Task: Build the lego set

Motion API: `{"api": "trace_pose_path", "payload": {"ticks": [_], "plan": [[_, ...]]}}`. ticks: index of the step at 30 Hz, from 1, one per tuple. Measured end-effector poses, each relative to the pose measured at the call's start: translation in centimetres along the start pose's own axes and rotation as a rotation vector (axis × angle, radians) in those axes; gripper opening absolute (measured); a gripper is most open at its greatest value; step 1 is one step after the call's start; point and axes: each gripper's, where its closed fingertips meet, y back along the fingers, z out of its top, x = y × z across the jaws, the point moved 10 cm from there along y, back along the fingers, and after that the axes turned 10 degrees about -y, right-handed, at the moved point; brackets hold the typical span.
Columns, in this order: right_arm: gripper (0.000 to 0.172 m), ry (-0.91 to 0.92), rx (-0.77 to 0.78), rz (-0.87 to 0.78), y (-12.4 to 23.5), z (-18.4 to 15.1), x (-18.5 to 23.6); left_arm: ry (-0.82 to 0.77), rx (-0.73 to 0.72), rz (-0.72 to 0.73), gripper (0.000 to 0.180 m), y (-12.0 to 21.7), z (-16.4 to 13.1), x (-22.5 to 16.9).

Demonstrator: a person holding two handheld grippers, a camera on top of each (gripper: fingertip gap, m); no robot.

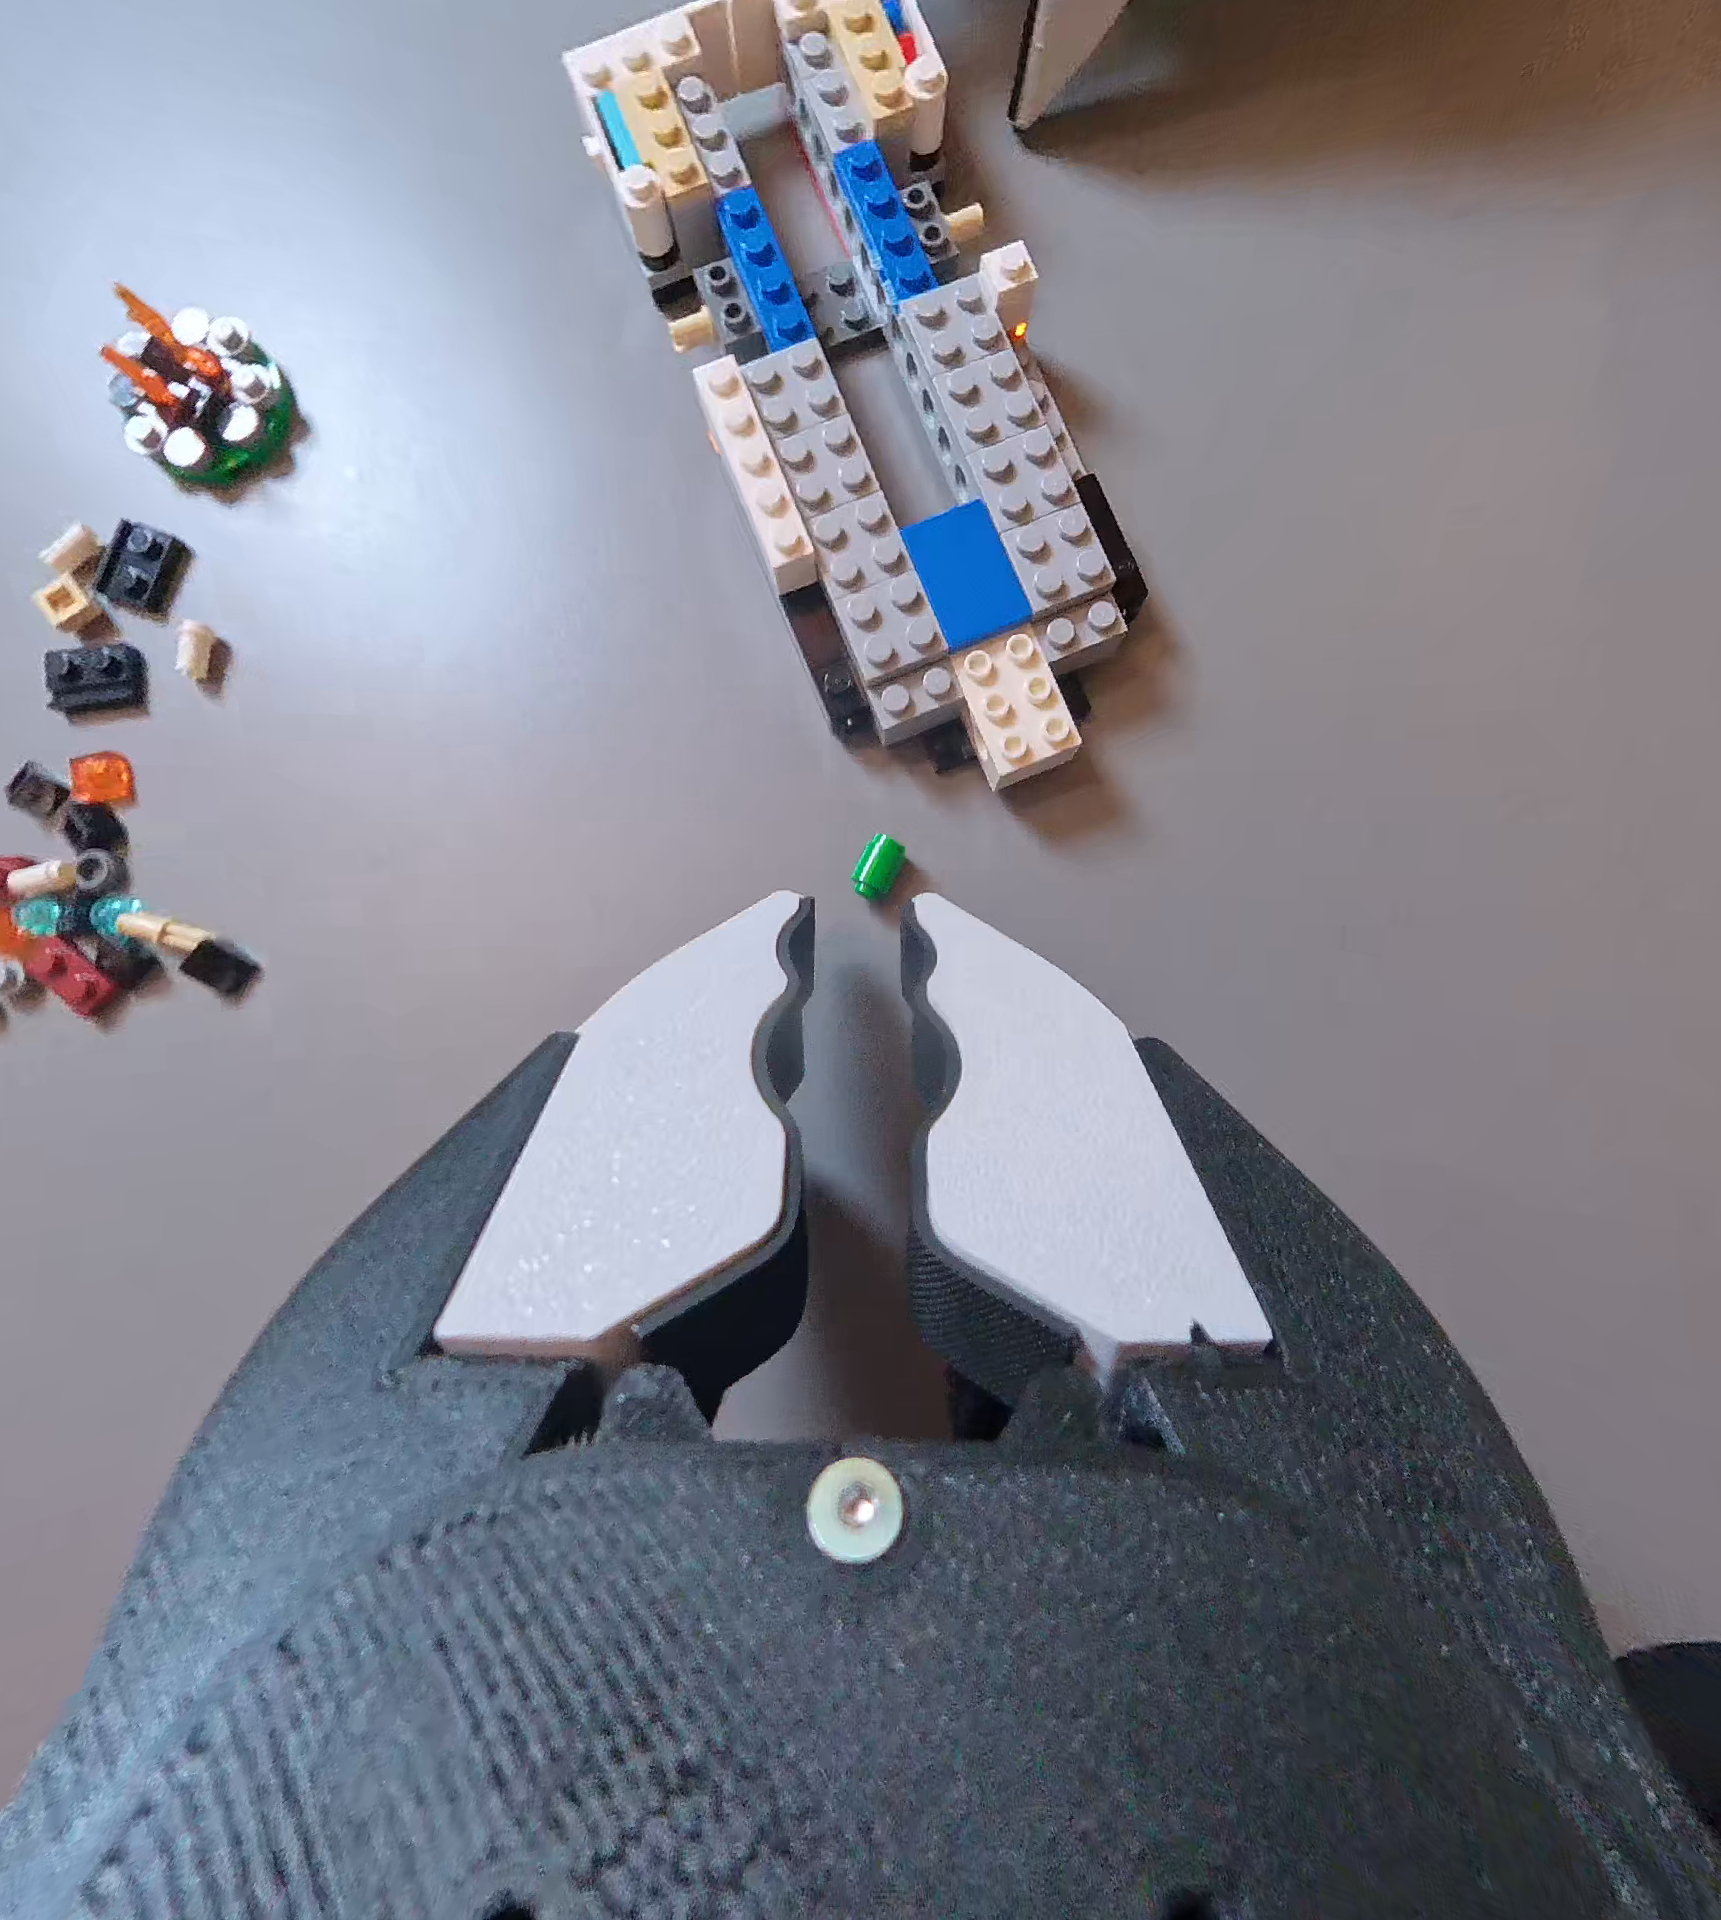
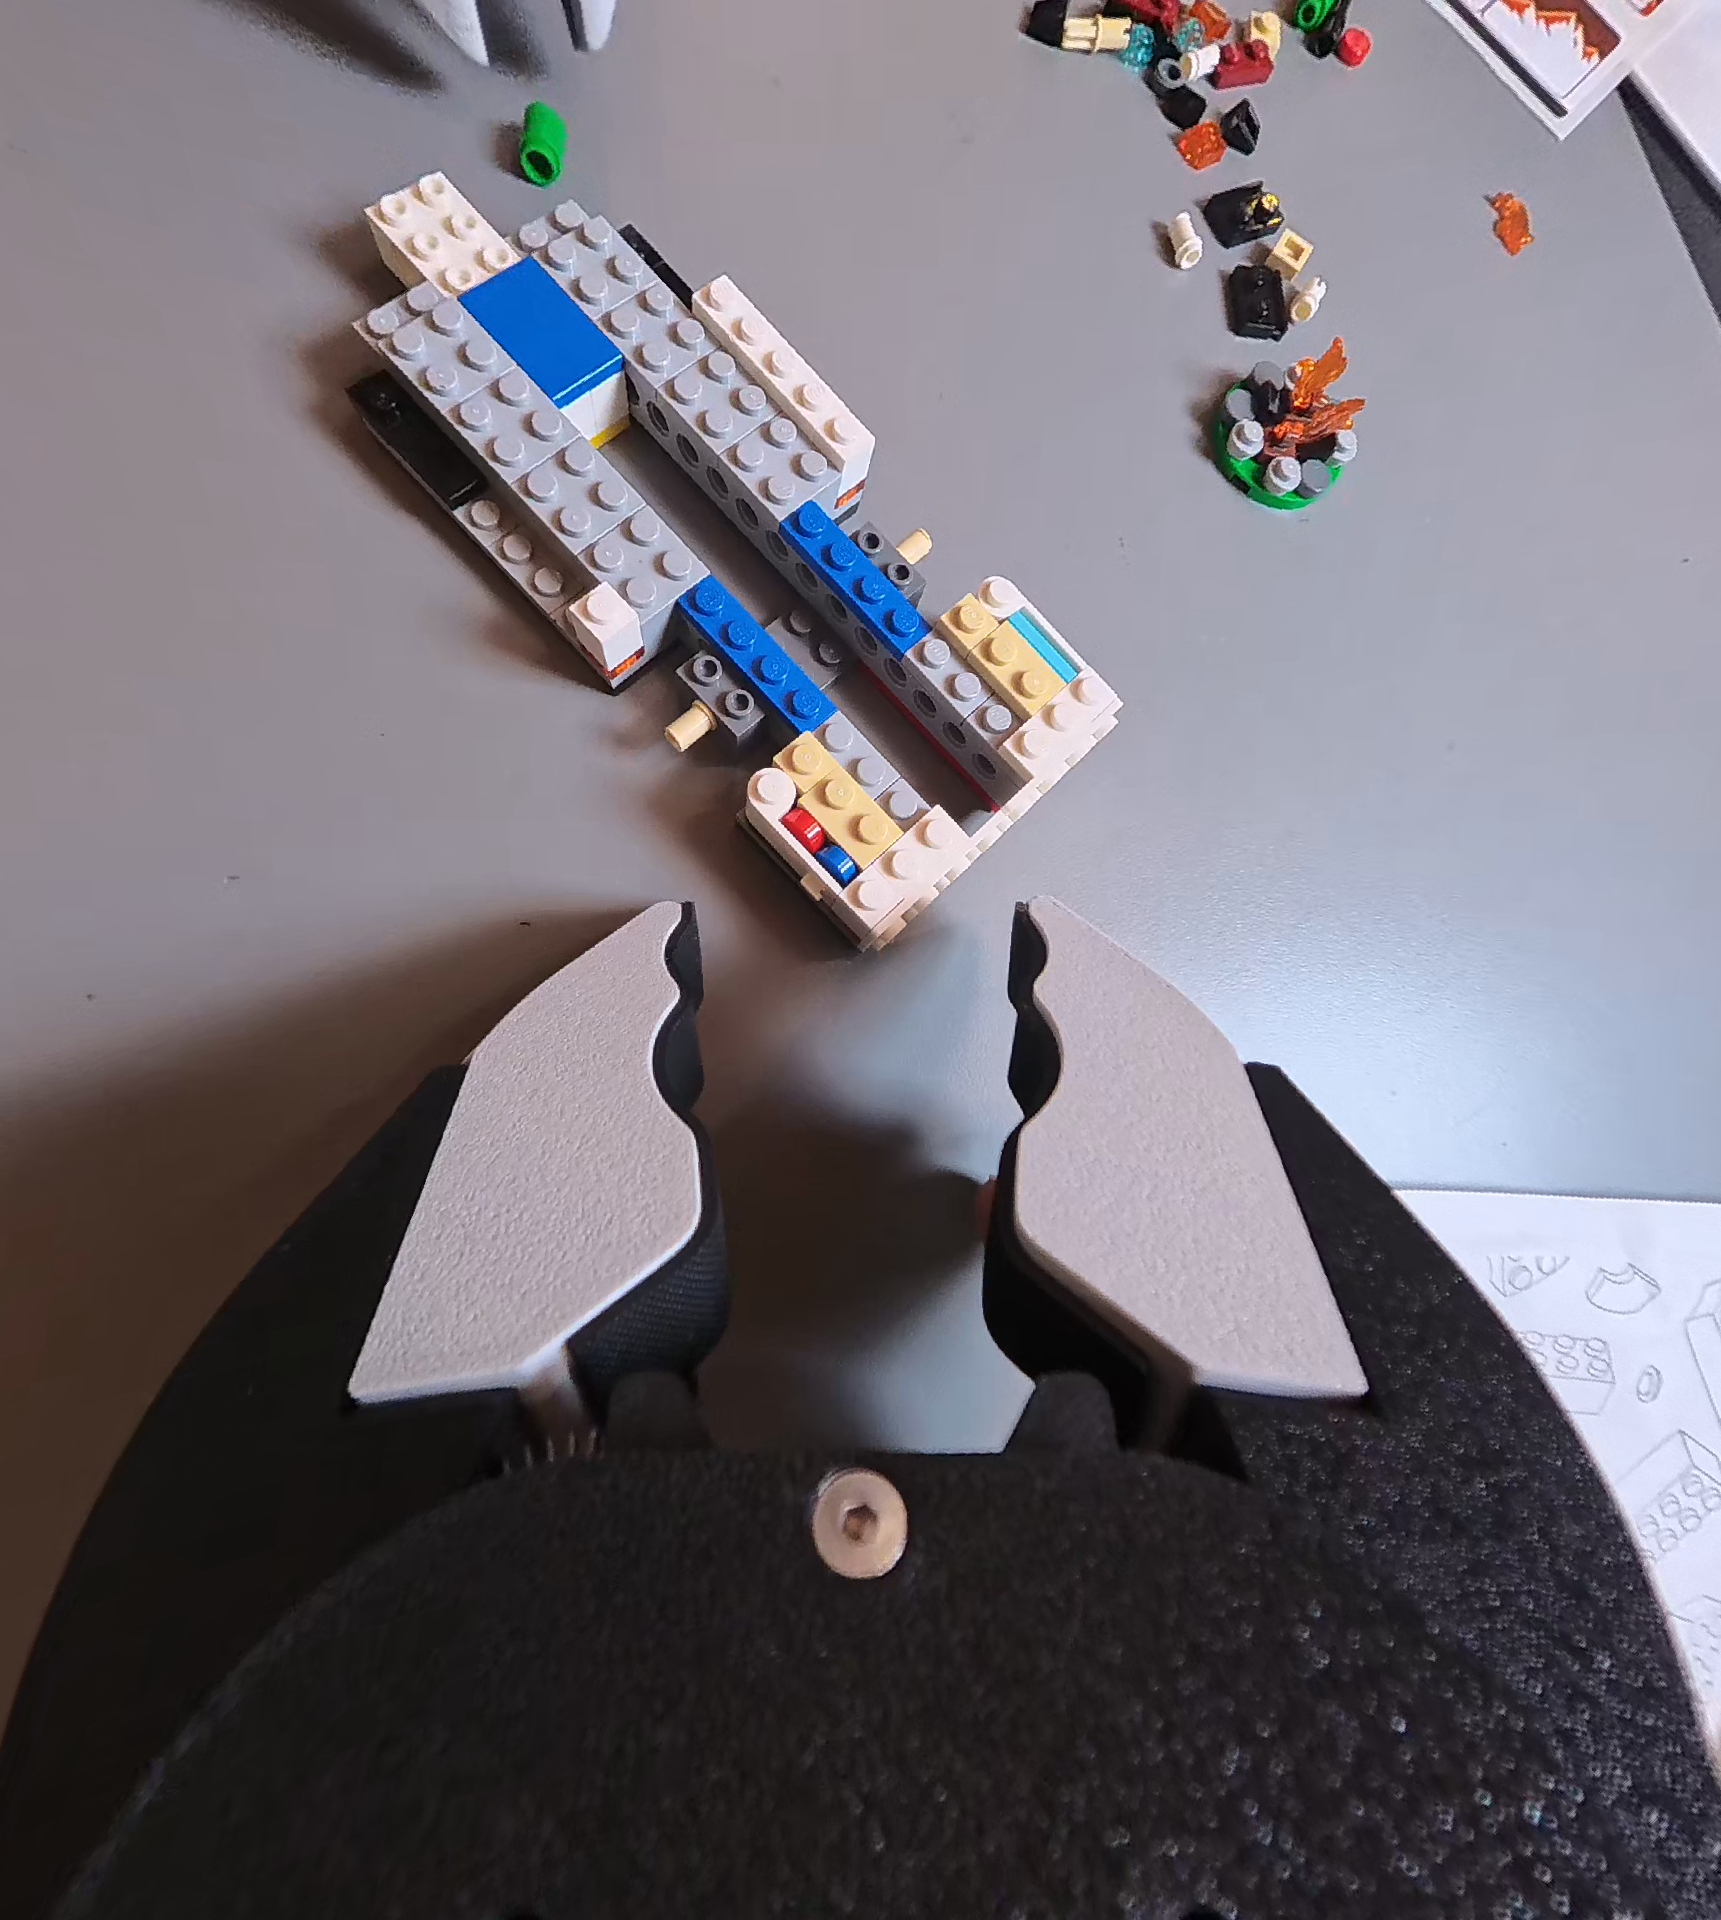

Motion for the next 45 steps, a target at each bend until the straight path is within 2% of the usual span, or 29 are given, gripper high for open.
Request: {"api": "trace_pose_path", "payload": {"ticks": [6,10,19,23,25,28,31,36,40,45], "plan": [[0.057,-0.003,-0.001,-0.001,0.0,-0.1,0.0,-0.072,0.073,-0.072,0.016,-1.0,0.7,0.2],[0.056,-0.004,-0.006,-0.003,0.0,-0.1,-0.1,-0.071,0.064,-0.066,0.008,-1.2,0.8,0.0],[0.053,0.024,0.008,-0.007,-0.2,0.3,-0.1,-0.051,0.018,-0.029,0.008,-1.2,0.9,-1.1],[0.049,0.053,0.031,-0.078,-0.4,0.9,-2.1,-0.053,-0.011,-0.037,0.008,-1.4,1.4,-1.7],[0.038,0.026,-0.024,-0.164,-0.3,1.5,-3.6,-0.050,-0.038,-0.049,0.008,-1.4,1.7,-2.1],[0.036,-0.044,-0.138,-0.238,0.6,2.7,-4.6,-0.045,-0.076,-0.032,0.008,-1.1,2.2,-2.7],[0.035,-0.048,-0.213,-0.152,1.8,3.4,-2.3,-0.031,-0.111,-0.002,0.008,-0.6,2.3,-3.3],[0.030,0.068,-0.264,0.043,1.4,4.4,5.9,-0.013,-0.170,-0.043,0.008,-0.5,3.0,-4.1],[0.024,0.242,-0.269,0.013,-0.6,5.5,10.4,-0.031,-0.232,-0.074,0.008,-0.1,4.3,-4.6],[0.014,0.300,-0.312,-0.009,-1.0,6.8,11.5,-0.049,-0.290,-0.067,0.008,0.8,4.9,-5.3]]}}
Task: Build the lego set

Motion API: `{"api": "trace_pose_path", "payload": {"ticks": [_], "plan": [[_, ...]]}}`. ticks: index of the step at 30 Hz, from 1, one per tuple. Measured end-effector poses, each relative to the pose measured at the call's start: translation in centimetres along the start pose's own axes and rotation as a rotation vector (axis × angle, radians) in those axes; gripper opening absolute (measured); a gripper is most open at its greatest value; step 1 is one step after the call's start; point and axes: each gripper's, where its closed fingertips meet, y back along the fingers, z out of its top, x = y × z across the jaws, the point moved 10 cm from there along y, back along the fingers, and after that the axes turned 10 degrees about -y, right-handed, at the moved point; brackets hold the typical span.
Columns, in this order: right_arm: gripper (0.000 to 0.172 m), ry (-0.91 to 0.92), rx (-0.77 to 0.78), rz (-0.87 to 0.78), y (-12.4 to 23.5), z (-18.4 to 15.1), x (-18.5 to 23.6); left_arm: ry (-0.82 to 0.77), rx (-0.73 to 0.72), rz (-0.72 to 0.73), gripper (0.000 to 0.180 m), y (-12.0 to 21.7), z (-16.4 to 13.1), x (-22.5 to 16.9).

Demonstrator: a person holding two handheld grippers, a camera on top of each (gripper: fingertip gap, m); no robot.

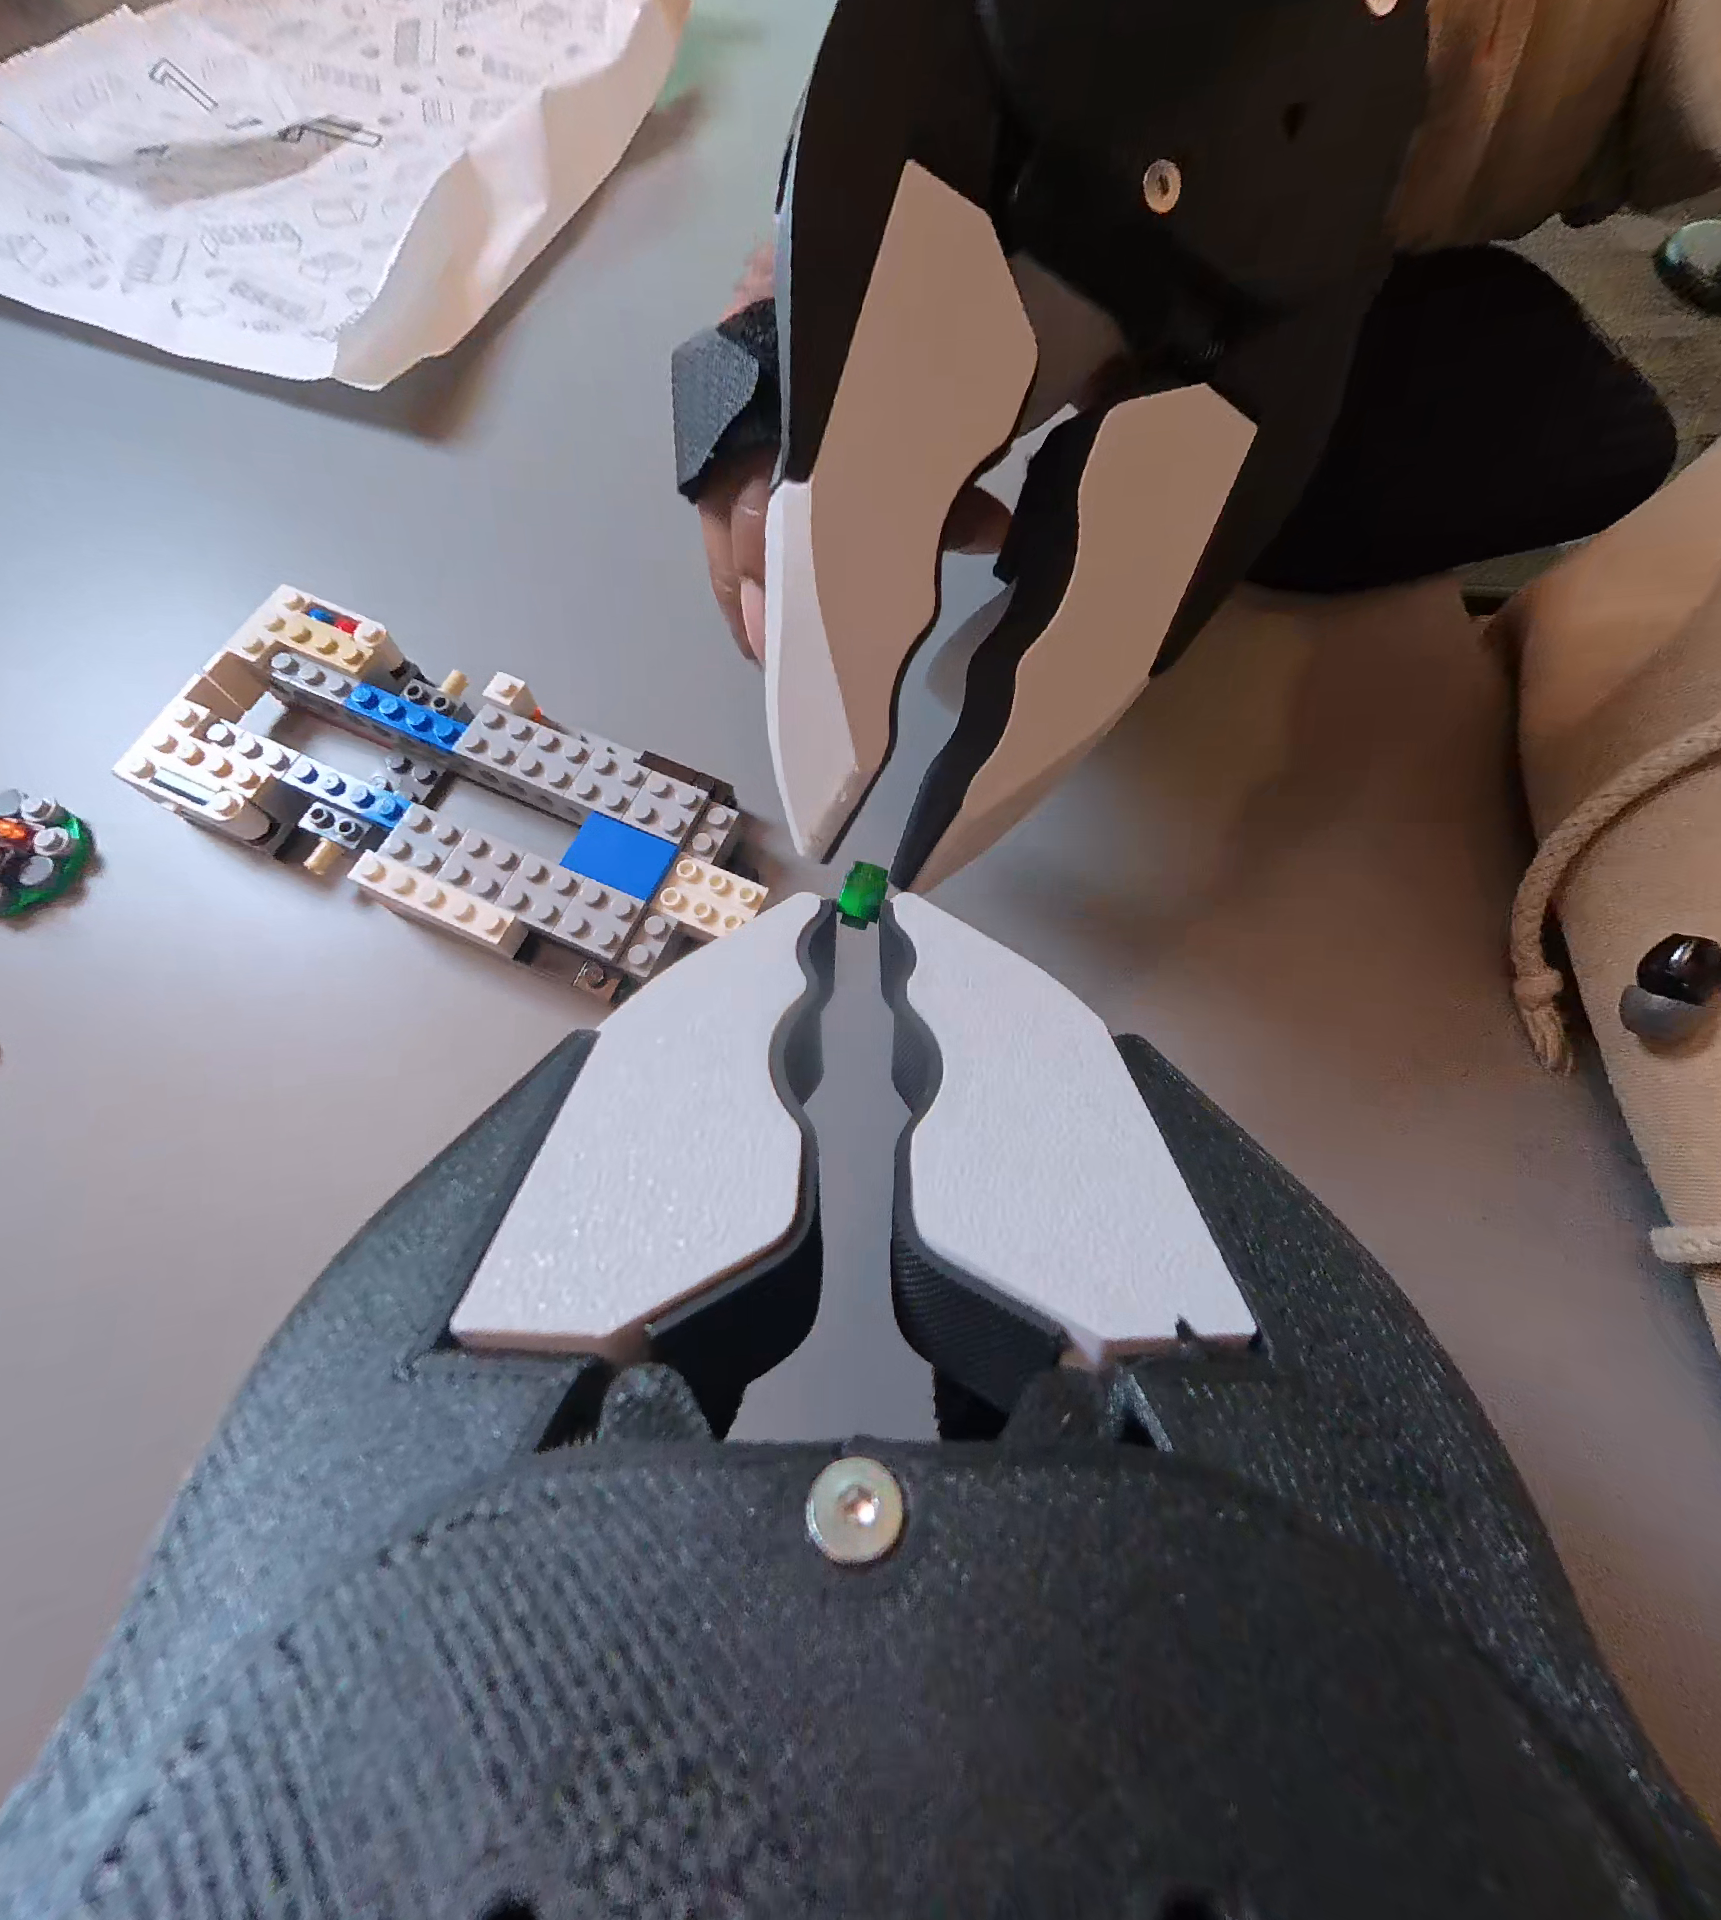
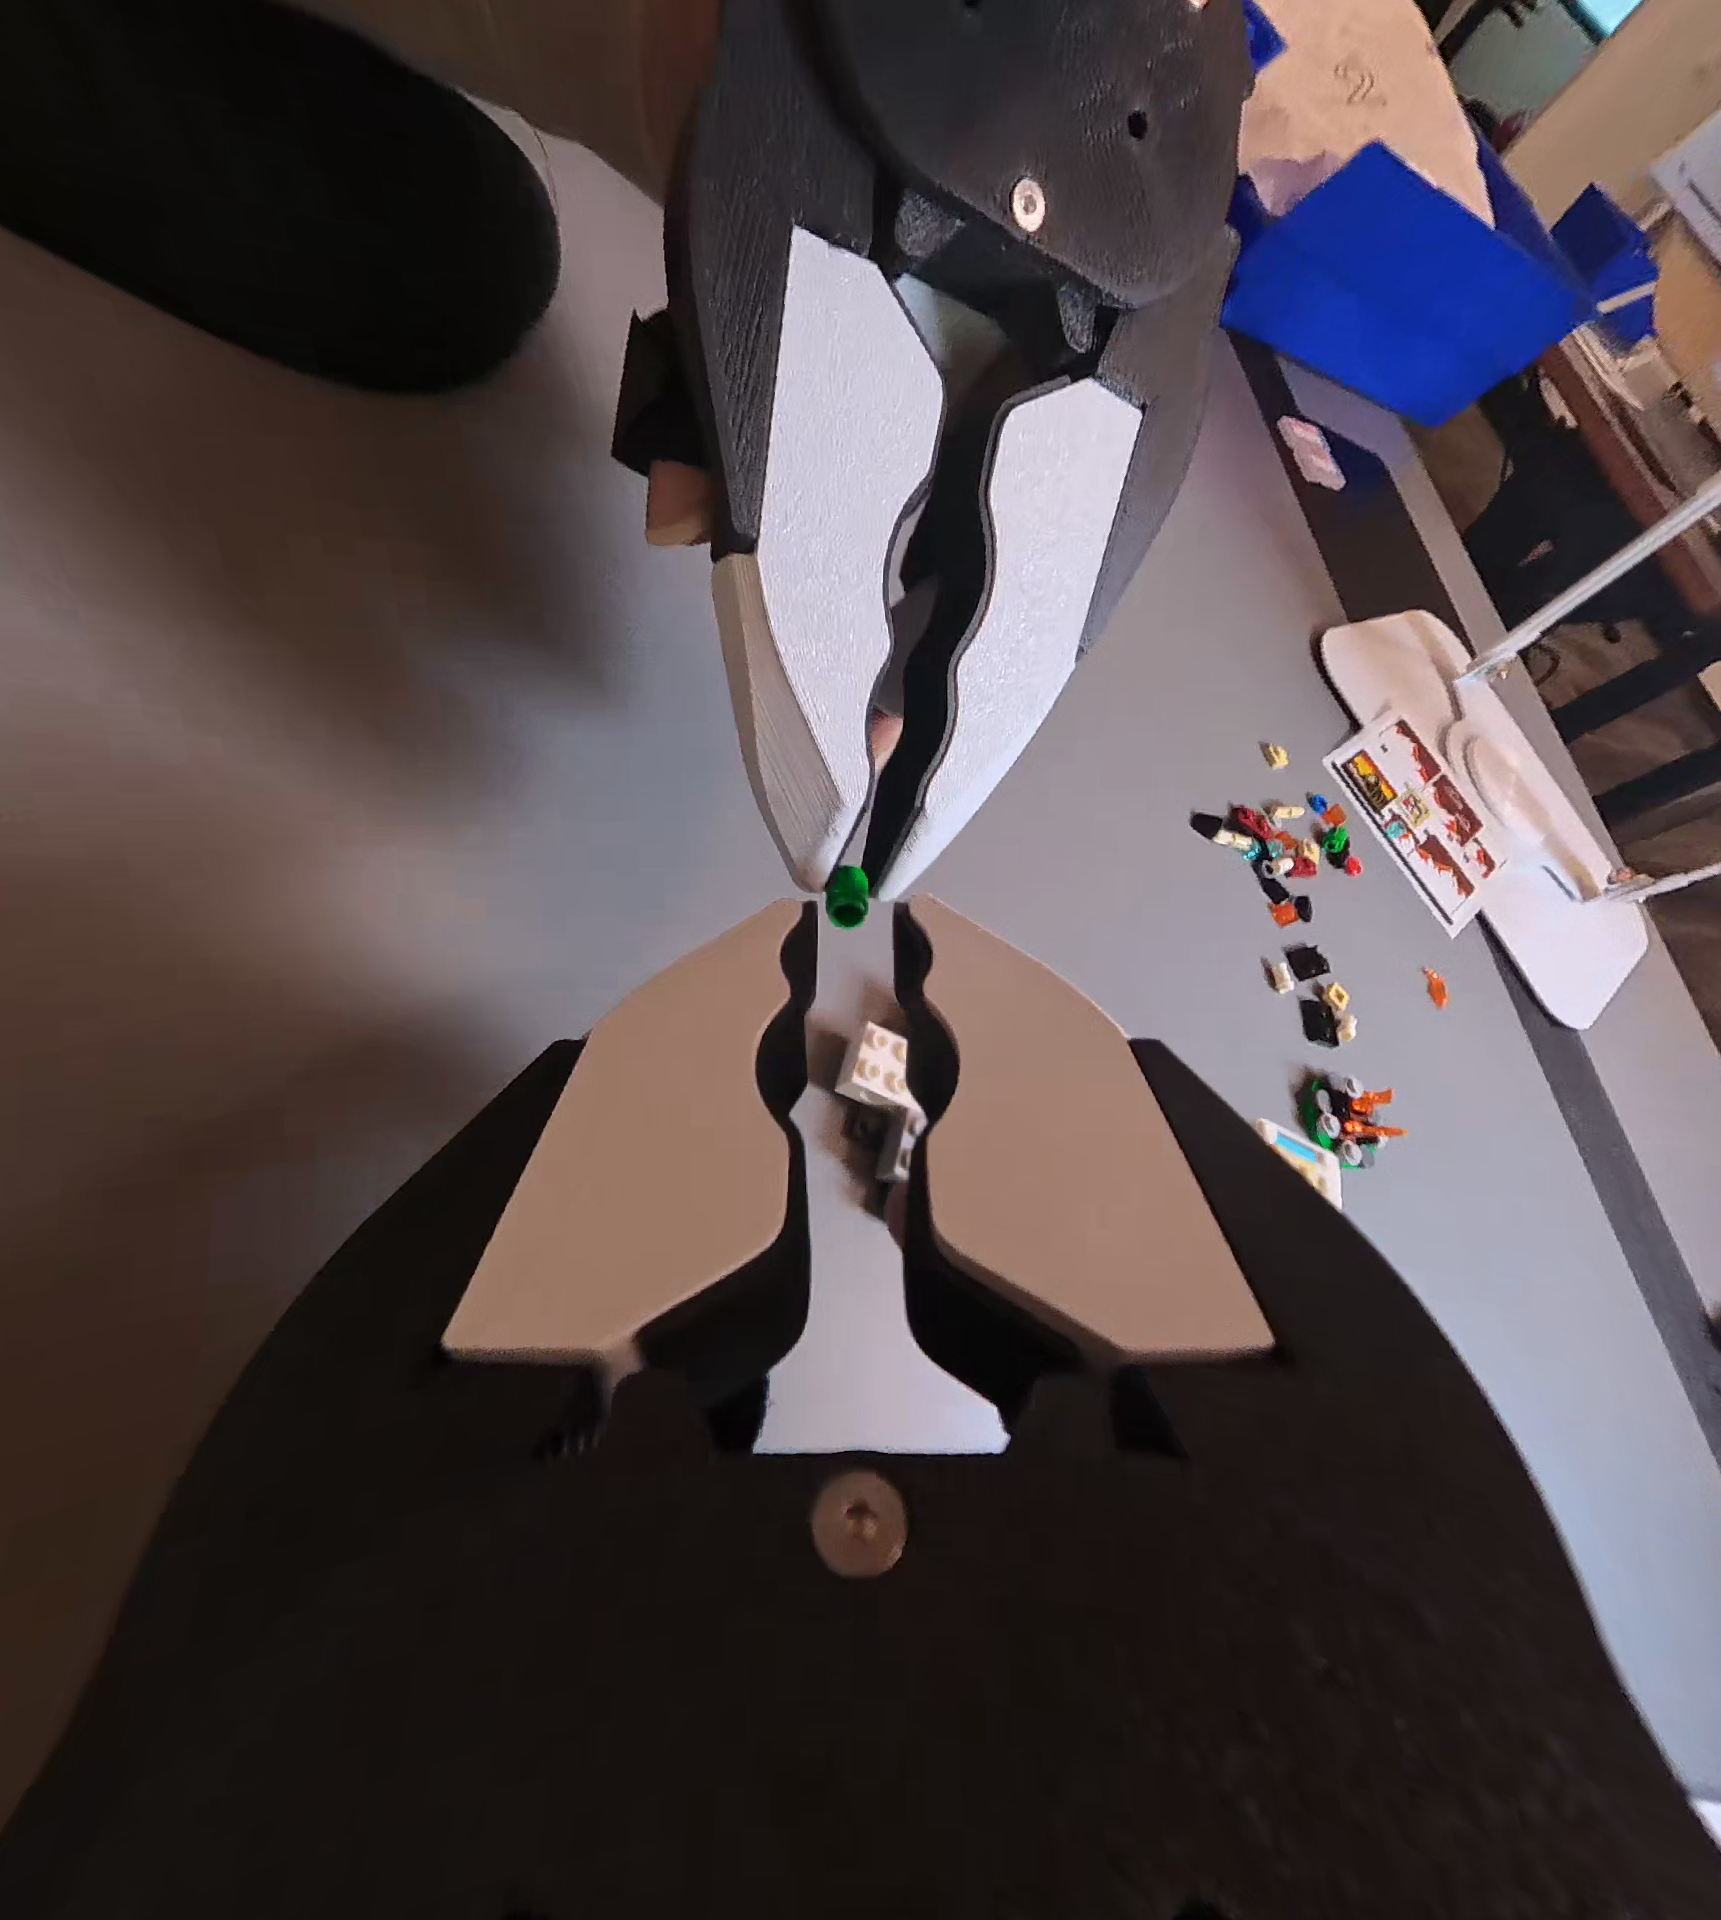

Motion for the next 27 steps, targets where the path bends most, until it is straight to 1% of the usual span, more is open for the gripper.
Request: {"api": "trace_pose_path", "payload": {"ticks": [4,6,22,25,27], "plan": [[0.013,0.020,0.025,0.004,-0.3,0.3,0.2,-0.016,-0.017,0.002,0.008,0.3,0.2,-0.3],[0.008,0.018,0.021,0.005,-0.2,0.4,0.2,-0.027,-0.019,0.012,0.008,0.3,0.2,-0.4],[0.008,0.031,0.061,0.014,0.1,0.0,0.8,-0.012,-0.024,-0.048,0.007,-0.7,-0.3,-0.4],[0.008,-0.014,0.104,0.030,0.1,-0.3,0.7,-0.007,-0.020,-0.046,0.009,-1.0,-0.5,-0.3],[0.008,-0.047,0.172,0.007,0.5,-1.1,0.0,-0.018,0.009,0.006,0.016,-1.1,-1.0,0.2]]}}
